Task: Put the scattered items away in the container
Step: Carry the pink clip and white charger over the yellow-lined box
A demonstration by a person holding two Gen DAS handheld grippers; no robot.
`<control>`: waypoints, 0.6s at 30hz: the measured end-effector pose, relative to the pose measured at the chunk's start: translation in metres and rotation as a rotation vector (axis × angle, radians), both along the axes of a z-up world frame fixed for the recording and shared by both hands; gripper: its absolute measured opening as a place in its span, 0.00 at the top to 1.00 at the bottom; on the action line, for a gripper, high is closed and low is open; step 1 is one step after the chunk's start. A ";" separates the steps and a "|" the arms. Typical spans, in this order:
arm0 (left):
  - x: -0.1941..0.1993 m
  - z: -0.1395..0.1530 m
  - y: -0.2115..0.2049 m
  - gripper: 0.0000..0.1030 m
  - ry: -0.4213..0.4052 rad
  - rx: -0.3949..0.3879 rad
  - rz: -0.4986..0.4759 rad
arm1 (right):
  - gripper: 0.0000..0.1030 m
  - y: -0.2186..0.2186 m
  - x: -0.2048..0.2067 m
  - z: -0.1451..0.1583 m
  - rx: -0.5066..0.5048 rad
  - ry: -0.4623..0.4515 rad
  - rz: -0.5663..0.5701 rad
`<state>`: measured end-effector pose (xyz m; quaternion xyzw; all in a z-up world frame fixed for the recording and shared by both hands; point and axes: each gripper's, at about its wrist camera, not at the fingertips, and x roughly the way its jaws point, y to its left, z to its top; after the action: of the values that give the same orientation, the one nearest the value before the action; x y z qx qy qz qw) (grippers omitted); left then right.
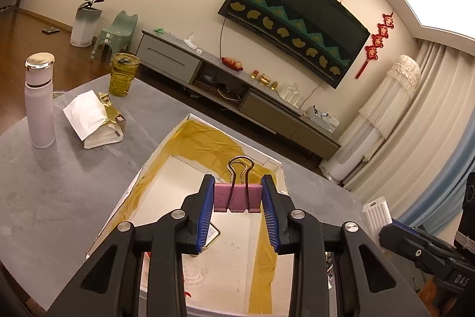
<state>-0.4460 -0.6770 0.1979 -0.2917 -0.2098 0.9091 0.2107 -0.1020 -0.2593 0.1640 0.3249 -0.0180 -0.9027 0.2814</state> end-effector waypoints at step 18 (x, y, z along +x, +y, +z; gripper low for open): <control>-0.040 0.011 0.024 0.68 -0.029 -0.106 -0.038 | 0.68 -0.007 -0.047 -0.011 0.047 -0.035 0.029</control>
<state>-0.4863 -0.6532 0.2085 -0.3195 -0.1590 0.9104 0.2092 -0.1485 -0.2664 0.1528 0.3473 0.0032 -0.8930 0.2862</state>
